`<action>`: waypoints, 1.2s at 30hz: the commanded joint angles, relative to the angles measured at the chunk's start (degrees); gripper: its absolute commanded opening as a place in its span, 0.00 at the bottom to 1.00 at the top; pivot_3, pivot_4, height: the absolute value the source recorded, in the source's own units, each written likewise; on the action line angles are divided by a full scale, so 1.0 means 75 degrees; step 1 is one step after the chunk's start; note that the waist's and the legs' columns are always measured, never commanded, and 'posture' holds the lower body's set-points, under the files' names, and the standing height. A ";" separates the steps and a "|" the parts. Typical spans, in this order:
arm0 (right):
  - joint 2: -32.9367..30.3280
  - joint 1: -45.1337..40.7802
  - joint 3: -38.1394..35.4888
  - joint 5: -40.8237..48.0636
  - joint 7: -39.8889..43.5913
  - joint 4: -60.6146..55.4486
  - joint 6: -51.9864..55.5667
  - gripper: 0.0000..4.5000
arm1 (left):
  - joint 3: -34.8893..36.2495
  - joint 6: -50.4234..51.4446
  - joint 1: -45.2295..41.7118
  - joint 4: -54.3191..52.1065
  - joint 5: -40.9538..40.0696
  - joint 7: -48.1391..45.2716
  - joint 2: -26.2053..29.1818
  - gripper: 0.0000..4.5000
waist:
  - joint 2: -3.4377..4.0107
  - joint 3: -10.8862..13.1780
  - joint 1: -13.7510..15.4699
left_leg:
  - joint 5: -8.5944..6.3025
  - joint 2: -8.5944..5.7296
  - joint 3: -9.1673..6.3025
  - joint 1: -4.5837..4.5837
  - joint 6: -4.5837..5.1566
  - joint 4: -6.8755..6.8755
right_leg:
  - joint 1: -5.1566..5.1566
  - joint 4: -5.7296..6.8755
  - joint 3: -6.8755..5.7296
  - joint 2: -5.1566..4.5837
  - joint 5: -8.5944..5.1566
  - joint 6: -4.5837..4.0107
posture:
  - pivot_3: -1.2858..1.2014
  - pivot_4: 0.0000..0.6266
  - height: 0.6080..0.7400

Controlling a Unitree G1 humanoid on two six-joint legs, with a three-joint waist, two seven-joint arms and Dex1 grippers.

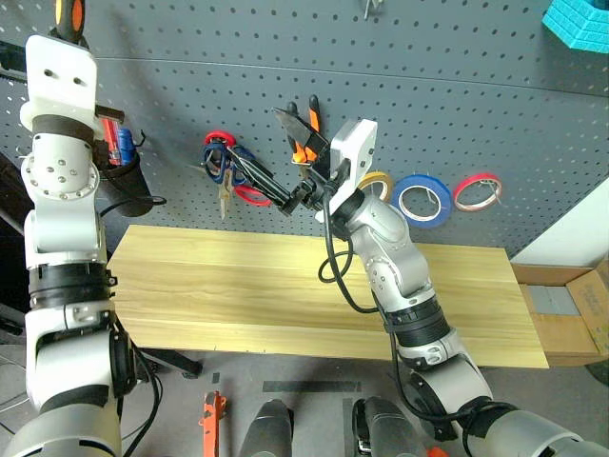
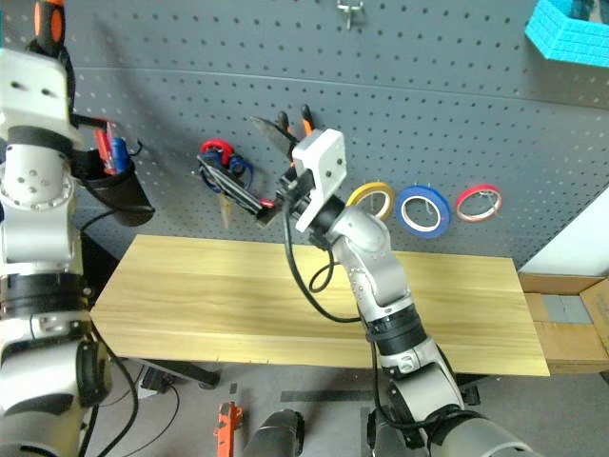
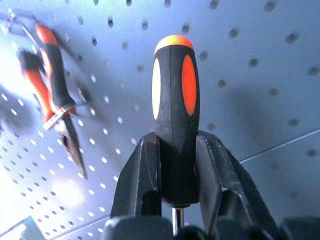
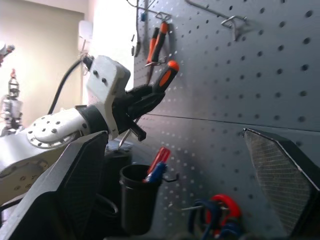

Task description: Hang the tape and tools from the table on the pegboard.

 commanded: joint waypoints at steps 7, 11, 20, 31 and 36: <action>-0.0412 0.0077 0.0224 -0.0281 0.0025 -0.0362 0.0242 1.00 | -0.0112 -0.1350 -0.0516 0.2137 -0.0352 -0.0261 -0.0049 0.13 | 0.0033 0.0053 -0.0033 | -0.0007 0.0001 0.0000 0.0002 0.0015 0.0000 | -0.0002 0.0005 -0.0001 0.0000 0.0000 0.0000 | 0.57 0.34 1.00; -0.0537 0.0225 0.0297 -0.0218 0.0054 -0.0577 0.0492 1.00 | -0.0015 -0.1201 0.0011 0.1546 -0.0572 -0.0188 -0.0275 0.13 | 0.0061 0.0079 -0.0031 | -0.0017 0.0000 -0.0004 0.0002 0.0042 0.0004 | 0.0001 0.0009 0.0000 0.0000 0.0000 0.0000 | 0.57 0.37 1.00; -0.0708 0.0441 0.0278 -0.0264 -0.0014 -0.0735 0.0701 1.00 | 0.0451 0.0402 0.1829 -0.1306 -0.1006 0.0182 -0.0872 0.21 | 0.0089 0.0115 -0.0095 | -0.0017 0.0000 -0.0008 0.0002 0.0045 0.0004 | -0.0001 0.0010 0.0005 0.0000 0.0000 0.0000 | 0.57 0.39 1.00; -0.0881 0.0395 0.0213 -0.0264 0.0026 -0.0511 0.0667 1.00 | 0.0661 0.1251 0.2128 -0.2238 -0.1197 0.0335 -0.0937 0.99 | 0.0104 0.0151 -0.0097 | -0.0014 0.0001 -0.0009 0.0010 0.0051 0.0004 | 0.0008 0.0012 0.0005 0.0000 -0.0001 0.0000 | 0.57 0.40 1.00; -0.0979 0.0488 0.0203 -0.0302 0.0011 -0.0577 0.0659 1.00 | 0.0965 0.1564 0.2297 -0.2590 -0.1524 0.0544 -0.1202 0.99 | 0.0105 0.0191 -0.0126 | -0.0014 0.0001 -0.0009 0.0009 0.0051 0.0005 | 0.0008 0.0011 0.0006 -0.0001 -0.0001 0.0000 | 0.57 0.39 1.00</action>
